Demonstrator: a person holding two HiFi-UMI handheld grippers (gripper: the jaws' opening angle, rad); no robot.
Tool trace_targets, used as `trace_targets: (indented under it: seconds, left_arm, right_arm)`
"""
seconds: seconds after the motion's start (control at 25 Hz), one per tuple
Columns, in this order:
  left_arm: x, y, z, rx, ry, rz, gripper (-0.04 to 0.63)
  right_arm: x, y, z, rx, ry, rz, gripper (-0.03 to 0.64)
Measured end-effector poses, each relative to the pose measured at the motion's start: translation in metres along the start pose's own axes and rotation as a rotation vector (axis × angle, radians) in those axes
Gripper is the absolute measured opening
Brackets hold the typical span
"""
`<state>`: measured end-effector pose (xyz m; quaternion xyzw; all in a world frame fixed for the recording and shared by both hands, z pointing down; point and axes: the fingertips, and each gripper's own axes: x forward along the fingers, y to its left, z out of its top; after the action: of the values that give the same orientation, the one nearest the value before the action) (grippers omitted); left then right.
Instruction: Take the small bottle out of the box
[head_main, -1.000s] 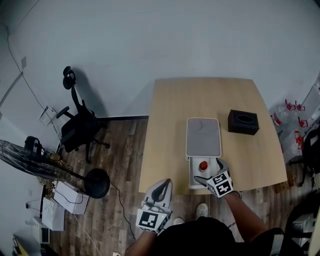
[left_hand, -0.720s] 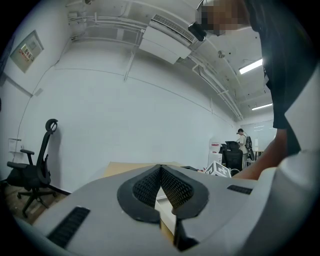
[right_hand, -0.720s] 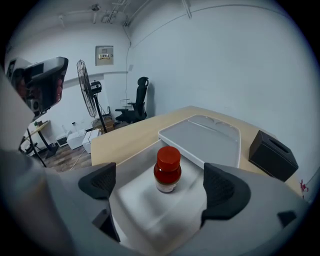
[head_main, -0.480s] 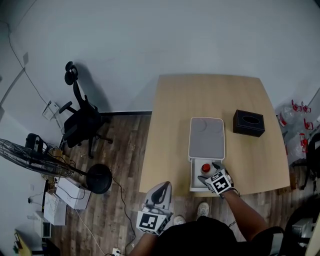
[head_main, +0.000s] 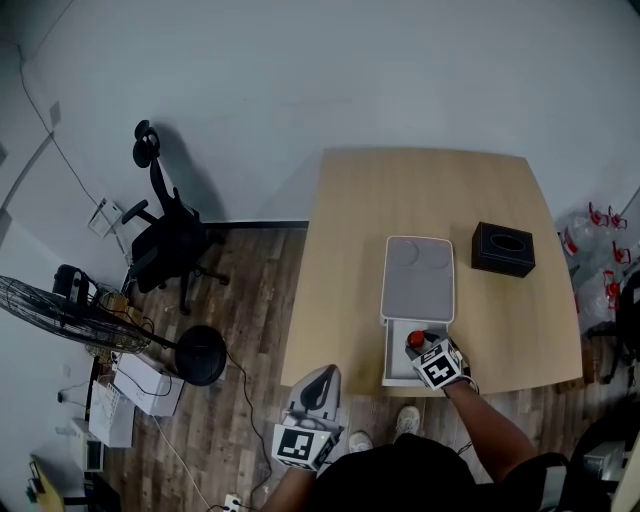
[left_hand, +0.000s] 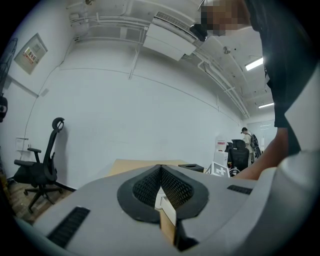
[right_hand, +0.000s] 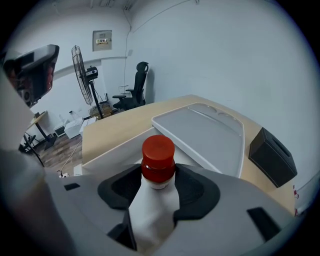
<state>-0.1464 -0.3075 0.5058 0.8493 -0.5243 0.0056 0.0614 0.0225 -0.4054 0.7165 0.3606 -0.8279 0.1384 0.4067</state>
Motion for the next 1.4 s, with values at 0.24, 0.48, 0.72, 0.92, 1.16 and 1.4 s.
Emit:
trace_targets:
  seconds: [0.24,0.48,0.72,0.92,1.16,1.4]
  left_arm:
    - [-0.002,0.001,0.003,-0.019,-0.007,0.018,0.011]
    - [-0.004,0.001,0.001,-0.022,-0.003,0.019,0.011]
    - [-0.007,0.001,-0.004,-0.008,0.008,0.011,0.011]
    - [-0.006,-0.003,-0.007,-0.001,0.014,0.003,0.011]
    - [-0.002,-0.008,-0.005,0.012,0.007,-0.009,0.011]
    - [0.002,-0.018,0.000,0.003,-0.008,-0.028,0.011]
  right_arm:
    - [-0.002,0.001,0.003,-0.014,-0.011,-0.004,0.218]
    - [-0.009,-0.001,0.005,-0.003,-0.061,-0.035,0.215]
    - [-0.030,-0.001,0.023,-0.007,-0.161,-0.073,0.213]
    - [-0.065,0.001,0.050,0.003,-0.277,-0.095,0.213]
    - [-0.126,0.003,0.095,0.004,-0.446,-0.130,0.213]
    - [-0.186,0.005,0.133,0.003,-0.617,-0.175,0.212]
